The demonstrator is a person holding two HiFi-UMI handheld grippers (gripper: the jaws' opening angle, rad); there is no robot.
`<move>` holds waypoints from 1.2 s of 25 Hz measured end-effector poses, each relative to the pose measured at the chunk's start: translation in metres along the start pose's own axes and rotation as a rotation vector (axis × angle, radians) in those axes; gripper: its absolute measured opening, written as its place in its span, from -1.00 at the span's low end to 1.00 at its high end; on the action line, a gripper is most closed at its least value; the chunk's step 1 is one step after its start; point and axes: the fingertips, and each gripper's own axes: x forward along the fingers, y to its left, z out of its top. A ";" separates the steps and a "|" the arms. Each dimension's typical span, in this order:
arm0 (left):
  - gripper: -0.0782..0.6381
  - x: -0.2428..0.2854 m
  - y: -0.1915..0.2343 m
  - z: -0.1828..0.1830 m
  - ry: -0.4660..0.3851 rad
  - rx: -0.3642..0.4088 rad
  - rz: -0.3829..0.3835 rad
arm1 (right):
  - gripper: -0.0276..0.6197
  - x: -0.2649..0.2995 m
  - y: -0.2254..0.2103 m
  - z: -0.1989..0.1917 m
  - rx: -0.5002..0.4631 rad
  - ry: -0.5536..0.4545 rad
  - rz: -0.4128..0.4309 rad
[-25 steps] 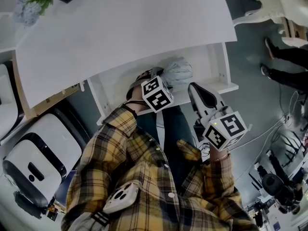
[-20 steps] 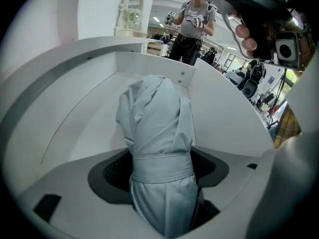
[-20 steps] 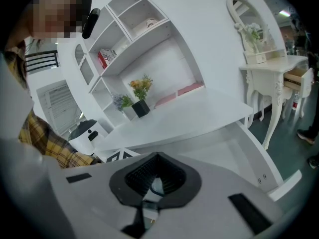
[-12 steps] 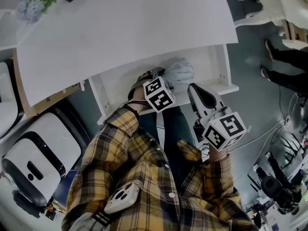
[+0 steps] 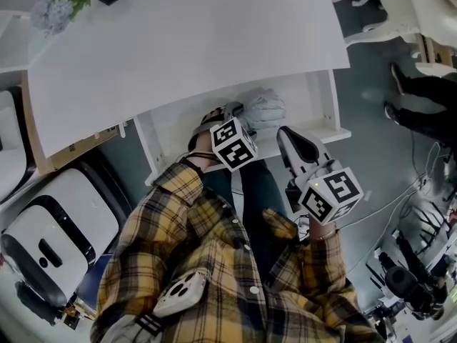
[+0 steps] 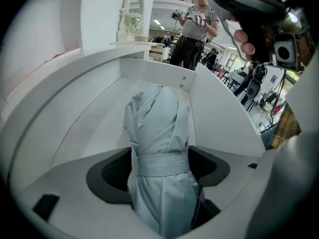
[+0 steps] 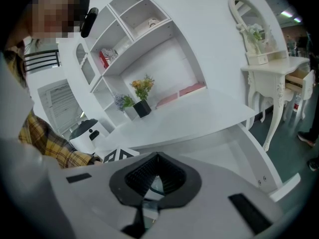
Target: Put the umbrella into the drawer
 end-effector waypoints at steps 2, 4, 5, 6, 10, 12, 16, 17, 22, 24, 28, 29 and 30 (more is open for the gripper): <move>0.20 -0.006 0.001 0.001 -0.012 -0.014 -0.001 | -0.86 0.000 0.002 0.001 -0.006 0.001 0.004; 0.19 -0.013 0.001 0.003 -0.024 -0.029 0.000 | -0.86 -0.002 0.005 0.002 -0.014 0.007 0.008; 0.19 -0.016 0.002 0.003 -0.028 -0.033 0.005 | -0.86 -0.002 0.006 0.002 -0.017 0.009 0.009; 0.19 -0.019 0.002 0.004 -0.032 -0.036 0.009 | -0.86 -0.003 0.006 0.003 -0.022 0.011 0.011; 0.19 -0.034 0.005 0.007 -0.044 -0.034 0.030 | -0.86 -0.003 0.012 0.008 -0.041 0.013 0.021; 0.19 -0.042 0.006 0.010 -0.054 -0.035 0.040 | -0.86 -0.003 0.016 0.012 -0.050 0.011 0.026; 0.19 -0.059 0.007 0.020 -0.088 -0.042 0.065 | -0.86 -0.004 0.022 0.019 -0.070 0.000 0.035; 0.19 -0.064 0.006 0.022 -0.097 -0.039 0.074 | -0.86 -0.005 0.024 0.021 -0.074 -0.003 0.038; 0.19 -0.090 0.003 0.034 -0.131 0.006 0.130 | -0.86 -0.010 0.031 0.033 -0.092 -0.023 0.045; 0.19 -0.100 0.001 0.037 -0.136 0.024 0.152 | -0.86 -0.012 0.034 0.037 -0.107 -0.026 0.052; 0.19 -0.123 -0.003 0.043 -0.162 0.033 0.195 | -0.86 -0.013 0.045 0.044 -0.143 -0.025 0.079; 0.19 -0.130 -0.003 0.045 -0.169 0.033 0.208 | -0.86 -0.013 0.048 0.045 -0.155 -0.021 0.090; 0.19 -0.137 -0.003 0.047 -0.177 0.034 0.224 | -0.86 -0.014 0.052 0.046 -0.166 -0.018 0.100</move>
